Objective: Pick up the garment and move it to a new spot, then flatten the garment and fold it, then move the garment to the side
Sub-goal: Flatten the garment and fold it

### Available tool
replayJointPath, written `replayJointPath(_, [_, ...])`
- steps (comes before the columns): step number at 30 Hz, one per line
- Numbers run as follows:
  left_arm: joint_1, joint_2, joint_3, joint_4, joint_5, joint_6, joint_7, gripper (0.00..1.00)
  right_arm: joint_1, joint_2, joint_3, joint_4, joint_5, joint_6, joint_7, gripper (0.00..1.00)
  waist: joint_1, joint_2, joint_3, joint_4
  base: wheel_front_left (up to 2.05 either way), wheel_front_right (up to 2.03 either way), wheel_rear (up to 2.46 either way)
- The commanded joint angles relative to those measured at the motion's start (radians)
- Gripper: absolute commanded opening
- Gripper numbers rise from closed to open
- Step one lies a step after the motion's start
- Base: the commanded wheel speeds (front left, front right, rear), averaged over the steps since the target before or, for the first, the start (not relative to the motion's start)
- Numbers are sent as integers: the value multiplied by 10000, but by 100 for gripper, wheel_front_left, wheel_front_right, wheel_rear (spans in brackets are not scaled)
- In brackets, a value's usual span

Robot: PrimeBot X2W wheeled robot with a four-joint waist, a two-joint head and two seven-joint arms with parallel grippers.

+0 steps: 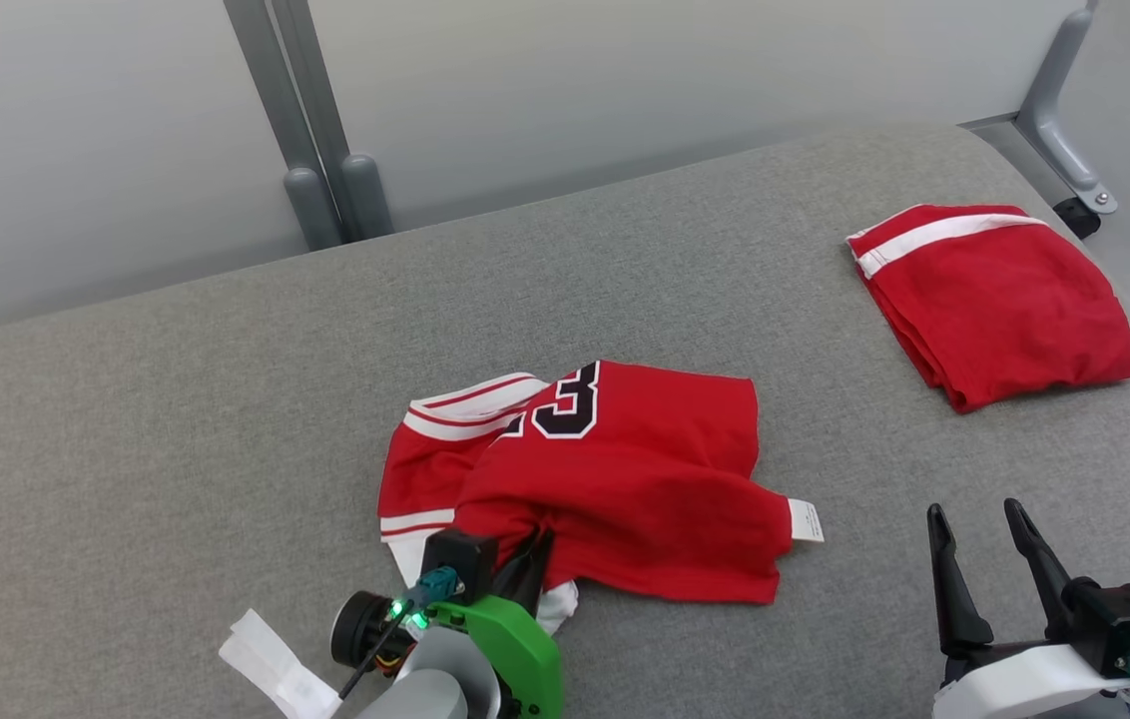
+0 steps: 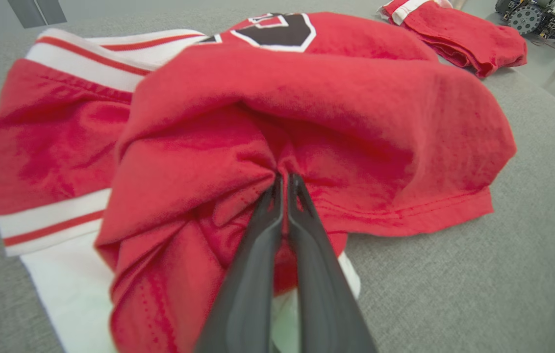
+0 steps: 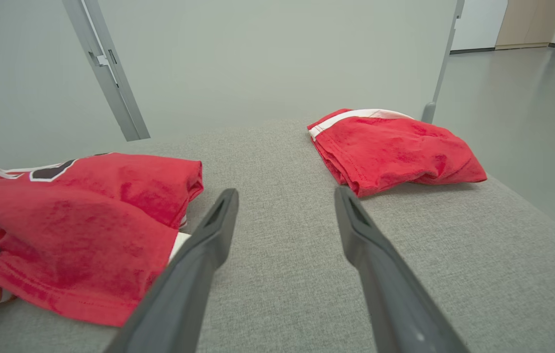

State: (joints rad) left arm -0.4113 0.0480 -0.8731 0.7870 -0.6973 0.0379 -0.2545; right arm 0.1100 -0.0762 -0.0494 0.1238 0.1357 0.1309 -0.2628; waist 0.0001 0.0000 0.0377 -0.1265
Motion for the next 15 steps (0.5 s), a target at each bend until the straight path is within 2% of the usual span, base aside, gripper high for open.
replayJointPath(1, [-236, 46, -63, 35, -137, -41, -37, 0, -133, -3, 44, 12, 63, -1, -28, 100, -1, 0, -22, 4, 0, 0, 0])
replayJointPath(6, [-238, 82, 62, -634, -204, -178, -109, 0, 55, -23, -60, -20, 126, -1, -28, 100, -1, 0, -143, 120, 0, 0, 0])
replayJointPath(9, [271, 503, 353, -1607, -468, -376, -108, 0, 272, -23, -247, -76, 158, -1, -28, 100, -1, 0, -231, 303, 0, 0, 0])
replayJointPath(11, [772, 1026, 572, -2629, -927, -476, 224, 0, 418, -17, -362, -85, 141, -1, -28, 100, -1, 0, -302, 430, 0, 0, 0])
replayJointPath(12, [999, 1452, 757, -3300, -1114, -383, 494, 0, 481, -9, -408, -90, 147, -1, -28, 100, -1, 0, -334, 505, 0, 0, 0])
replayJointPath(15, [1872, 3074, 1459, -5258, -1735, 189, 1396, 0, 593, 54, -481, -95, 242, -1, -28, 100, -1, 0, -372, 763, 0, 0, 0])
